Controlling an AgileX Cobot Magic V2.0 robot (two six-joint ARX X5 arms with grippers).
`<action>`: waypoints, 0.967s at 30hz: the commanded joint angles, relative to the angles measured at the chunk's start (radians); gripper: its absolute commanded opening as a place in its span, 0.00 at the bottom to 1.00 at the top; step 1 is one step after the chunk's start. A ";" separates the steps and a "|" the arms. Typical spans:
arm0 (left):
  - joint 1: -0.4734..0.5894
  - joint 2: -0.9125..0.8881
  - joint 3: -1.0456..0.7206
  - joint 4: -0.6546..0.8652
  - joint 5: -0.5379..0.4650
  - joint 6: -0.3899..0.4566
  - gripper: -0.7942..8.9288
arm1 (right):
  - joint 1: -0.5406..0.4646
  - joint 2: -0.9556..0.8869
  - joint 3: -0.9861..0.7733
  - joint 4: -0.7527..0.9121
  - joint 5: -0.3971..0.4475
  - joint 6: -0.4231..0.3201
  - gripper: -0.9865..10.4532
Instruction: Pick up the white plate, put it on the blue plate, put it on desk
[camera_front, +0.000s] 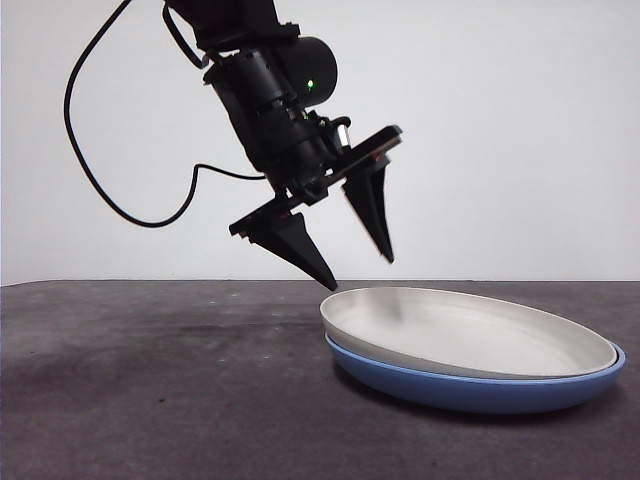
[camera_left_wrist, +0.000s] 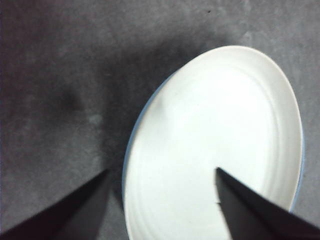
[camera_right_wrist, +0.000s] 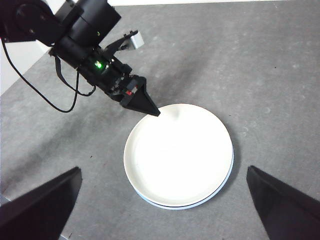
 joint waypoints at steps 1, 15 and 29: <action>-0.010 0.018 0.056 -0.031 0.005 0.032 0.59 | 0.003 0.000 0.018 0.006 0.002 -0.009 0.61; 0.003 -0.074 0.330 -0.434 0.002 0.223 0.67 | 0.003 0.002 0.018 -0.003 0.005 0.012 0.61; 0.026 -0.434 0.328 -0.627 -0.090 0.325 0.76 | 0.003 0.075 0.018 -0.008 0.002 0.019 0.61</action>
